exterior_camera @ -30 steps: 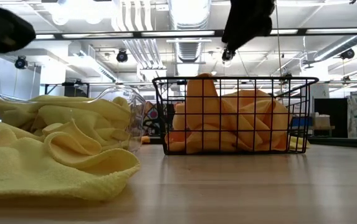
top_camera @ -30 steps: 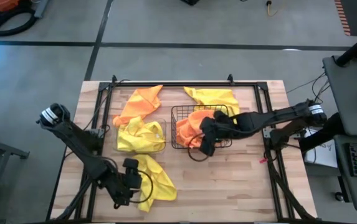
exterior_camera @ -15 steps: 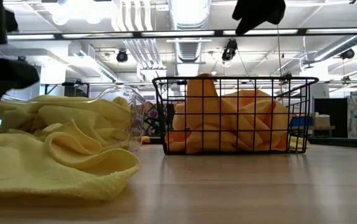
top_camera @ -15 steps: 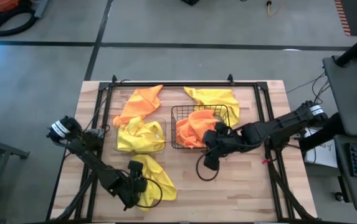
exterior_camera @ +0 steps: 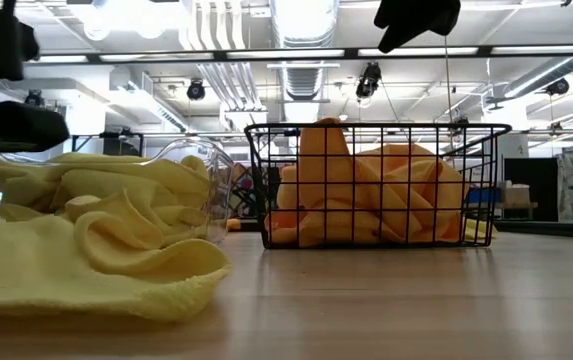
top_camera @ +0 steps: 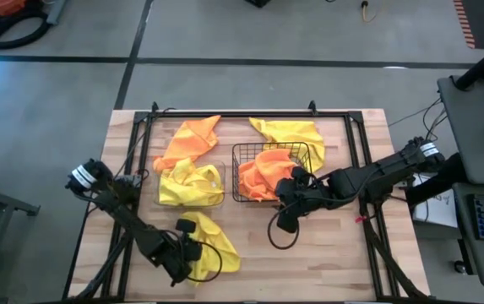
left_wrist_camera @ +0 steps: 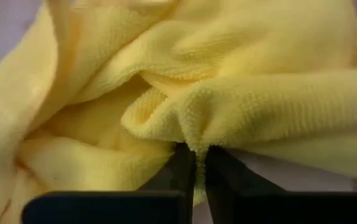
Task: Sort microfiber towel by color & place in baskets
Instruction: Put the yellow towel into the transparent bin
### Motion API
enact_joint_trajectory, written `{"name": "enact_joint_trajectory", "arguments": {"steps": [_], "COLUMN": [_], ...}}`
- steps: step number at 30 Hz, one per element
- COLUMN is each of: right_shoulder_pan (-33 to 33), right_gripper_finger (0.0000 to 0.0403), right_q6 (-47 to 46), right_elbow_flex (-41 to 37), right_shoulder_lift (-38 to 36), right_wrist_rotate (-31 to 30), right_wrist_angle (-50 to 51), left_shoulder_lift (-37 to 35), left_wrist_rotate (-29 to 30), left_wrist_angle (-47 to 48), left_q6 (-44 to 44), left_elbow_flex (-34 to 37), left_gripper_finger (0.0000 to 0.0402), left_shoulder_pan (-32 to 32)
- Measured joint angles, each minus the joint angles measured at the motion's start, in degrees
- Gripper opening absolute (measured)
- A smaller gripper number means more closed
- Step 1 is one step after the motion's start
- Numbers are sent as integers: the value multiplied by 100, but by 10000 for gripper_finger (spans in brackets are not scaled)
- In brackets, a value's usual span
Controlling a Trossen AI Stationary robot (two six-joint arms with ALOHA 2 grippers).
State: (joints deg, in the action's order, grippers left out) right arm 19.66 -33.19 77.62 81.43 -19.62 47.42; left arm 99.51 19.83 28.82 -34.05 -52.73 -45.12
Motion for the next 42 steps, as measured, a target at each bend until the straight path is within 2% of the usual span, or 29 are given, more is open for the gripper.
{"name": "enact_joint_trajectory", "arguments": {"steps": [6,12,20,25,28,31,37,42], "right_shoulder_pan": [11,38,48,59,59,59,59,59], "right_gripper_finger": [210,210,210,210,210,210,210,210], "right_q6": [22,85,129,186,194,250,346,557], "right_elbow_flex": [-2,-4,-4,-4,-4,-4,-4,-4], "right_shoulder_lift": [0,0,2,2,4,7,7,7], "right_wrist_rotate": [0,3,-39,-229,-301,-306,-466,-924], "right_wrist_angle": [33,36,34,33,33,33,31,33], "left_shoulder_lift": [-582,-1605,-3033,-3638,-3873,-4010,-3974,-3789], "left_wrist_rotate": [171,563,1948,3177,3608,3699,3334,2967], "left_wrist_angle": [94,201,933,1272,1508,1953,3064,3214], "left_q6": [50,309,386,360,313,33,-863,-979], "left_elbow_flex": [-64,-269,-693,-838,-838,-838,-824,-802], "left_gripper_finger": [2,1,0,0,0,0,0,0], "left_shoulder_pan": [9,4,2,4,83,300,918,1263]}}
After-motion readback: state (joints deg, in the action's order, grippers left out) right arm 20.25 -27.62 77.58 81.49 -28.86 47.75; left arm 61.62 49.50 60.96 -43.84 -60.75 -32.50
